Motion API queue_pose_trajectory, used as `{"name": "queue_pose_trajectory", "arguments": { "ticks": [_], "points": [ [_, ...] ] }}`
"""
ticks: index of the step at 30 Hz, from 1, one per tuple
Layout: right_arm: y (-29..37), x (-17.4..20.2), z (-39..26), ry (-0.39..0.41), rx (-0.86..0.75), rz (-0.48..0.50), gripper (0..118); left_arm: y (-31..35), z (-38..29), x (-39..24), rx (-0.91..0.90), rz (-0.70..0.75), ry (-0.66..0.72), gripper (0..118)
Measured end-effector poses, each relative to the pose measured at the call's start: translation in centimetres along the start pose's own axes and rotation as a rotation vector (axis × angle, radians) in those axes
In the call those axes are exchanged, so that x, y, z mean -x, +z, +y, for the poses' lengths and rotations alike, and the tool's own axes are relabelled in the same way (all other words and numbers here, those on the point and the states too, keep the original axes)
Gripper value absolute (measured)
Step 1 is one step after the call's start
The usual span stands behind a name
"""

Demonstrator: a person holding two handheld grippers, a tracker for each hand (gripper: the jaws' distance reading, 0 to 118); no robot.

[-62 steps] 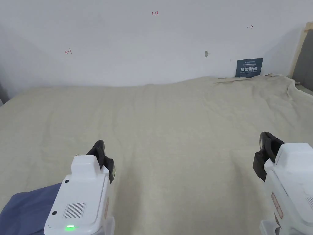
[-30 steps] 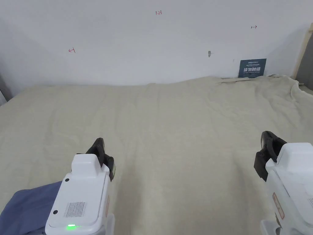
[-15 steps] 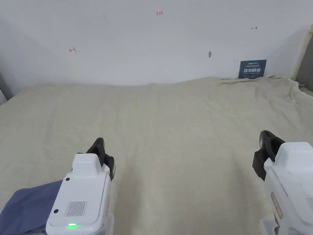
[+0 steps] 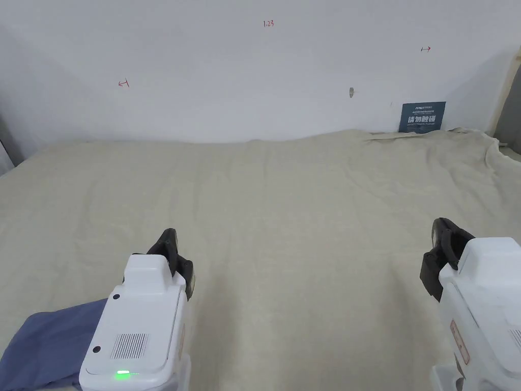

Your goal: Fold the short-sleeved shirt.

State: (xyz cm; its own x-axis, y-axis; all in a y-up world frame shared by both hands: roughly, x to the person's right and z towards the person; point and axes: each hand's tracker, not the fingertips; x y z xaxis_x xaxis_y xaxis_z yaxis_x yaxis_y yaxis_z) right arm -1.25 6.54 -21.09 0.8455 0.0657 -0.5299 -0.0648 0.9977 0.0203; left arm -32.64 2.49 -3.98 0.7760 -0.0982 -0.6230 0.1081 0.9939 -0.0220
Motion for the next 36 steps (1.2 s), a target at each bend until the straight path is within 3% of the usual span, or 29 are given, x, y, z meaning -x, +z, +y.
{"name": "queue_pose_trajectory", "arguments": {
  "ticks": [20,22,23,24,26,27,29,30,32,36],
  "points": [
    [0.07,0.02,0.12,0.003,0.0,-0.003,0,-0.06,0.12,-0.15,-0.005,-0.013,-0.007,0],
    [0.12,-0.02,0.12,0.0,-0.003,-0.008,3,-0.17,0.14,-0.11,0.004,-0.019,0.003,6],
    [0.14,-0.07,0.13,-0.002,-0.001,-0.009,7,-0.22,0.17,-0.09,0.011,-0.021,0.008,13],
    [0.16,-0.11,0.14,-0.007,0.001,-0.009,19,-0.25,0.18,-0.03,0.015,-0.029,0.015,24],
    [0.14,-0.19,0.12,-0.01,0.008,-0.01,48,-0.33,0.18,0.07,0.024,-0.044,0.023,47],
    [0.11,-0.22,0.11,-0.01,0.012,-0.011,70,-0.37,0.09,0.11,0.025,-0.044,0.025,62],
    [0.06,-0.25,0.07,-0.01,0.02,-0.009,94,-0.4,-0.03,0.19,0.025,-0.045,0.026,81],
    [0.05,-0.25,0.05,-0.011,0.02,-0.009,105,-0.42,0.01,0.21,0.026,-0.046,0.026,97],
    [0.17,-0.2,0.03,-0.012,0.017,-0.006,113,-0.46,0.03,0.28,0.029,-0.044,0.027,118],
    [0.28,-0.13,0.08,-0.018,0.013,0.002,117,-0.14,0.41,0.31,0.006,-0.035,0.039,118]
  ]
}}
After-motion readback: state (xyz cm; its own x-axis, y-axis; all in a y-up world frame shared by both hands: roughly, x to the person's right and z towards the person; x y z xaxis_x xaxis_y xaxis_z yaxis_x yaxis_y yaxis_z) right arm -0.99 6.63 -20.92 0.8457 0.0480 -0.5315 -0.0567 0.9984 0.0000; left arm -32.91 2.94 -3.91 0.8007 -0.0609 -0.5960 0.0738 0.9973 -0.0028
